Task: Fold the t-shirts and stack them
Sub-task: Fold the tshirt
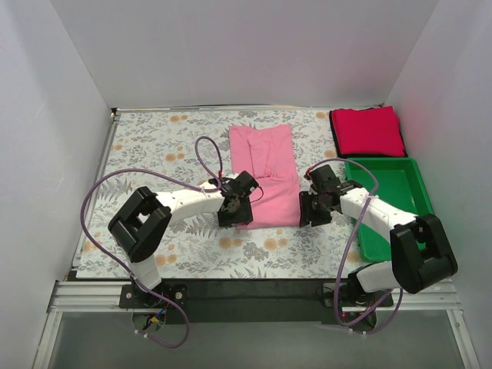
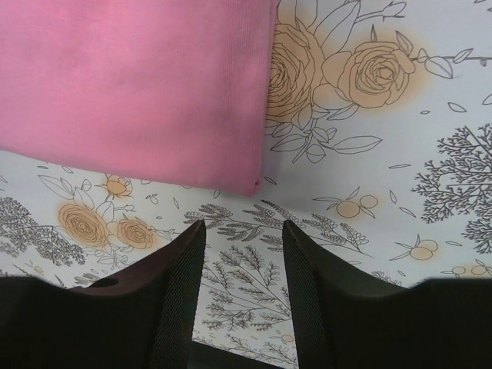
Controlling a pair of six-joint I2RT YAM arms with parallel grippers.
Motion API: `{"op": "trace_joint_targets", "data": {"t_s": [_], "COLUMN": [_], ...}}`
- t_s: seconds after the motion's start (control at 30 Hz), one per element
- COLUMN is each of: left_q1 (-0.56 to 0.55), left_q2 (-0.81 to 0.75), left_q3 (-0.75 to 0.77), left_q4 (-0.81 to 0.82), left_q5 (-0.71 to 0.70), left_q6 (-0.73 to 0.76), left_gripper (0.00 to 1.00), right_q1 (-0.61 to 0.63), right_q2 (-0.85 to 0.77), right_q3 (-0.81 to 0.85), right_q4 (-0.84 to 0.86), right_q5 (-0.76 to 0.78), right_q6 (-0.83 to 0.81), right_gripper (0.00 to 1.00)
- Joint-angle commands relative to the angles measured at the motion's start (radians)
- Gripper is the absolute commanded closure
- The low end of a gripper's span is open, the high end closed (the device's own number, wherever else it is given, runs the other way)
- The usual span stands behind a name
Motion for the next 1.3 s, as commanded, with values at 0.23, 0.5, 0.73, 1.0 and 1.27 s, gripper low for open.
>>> {"op": "trace_joint_targets", "data": {"t_s": [0.23,0.5,0.73,1.0,1.27], "left_q1": [-0.023,-0.034,-0.044,-0.046,-0.046], "left_q2": [0.073,0.098,0.118,0.121,0.13], "left_q3": [-0.001,-0.016,-0.016,-0.033,-0.04], "left_q4": [-0.024,-0.023,-0.029,-0.034,-0.043], "left_q5": [-0.021,-0.006,-0.003,-0.009,0.015], "left_q6": [0.025,0.031,0.039,0.039,0.051], "left_gripper": [0.49,0.58,0.65,0.73,0.95], "right_q1": [0.034,0.035,0.06,0.096,0.096], "right_q2": [0.071,0.148,0.189,0.234,0.292], "right_q3": [0.105,0.122,0.083,0.04,-0.006], "right_q4": [-0.008,-0.005,0.023,0.022,0.031], "right_q5": [0.07,0.101,0.096,0.119,0.052], "right_q6": [0.061,0.07,0.079,0.11,0.065], "right_gripper": [0.57,0.57,0.57,0.59,0.78]}}
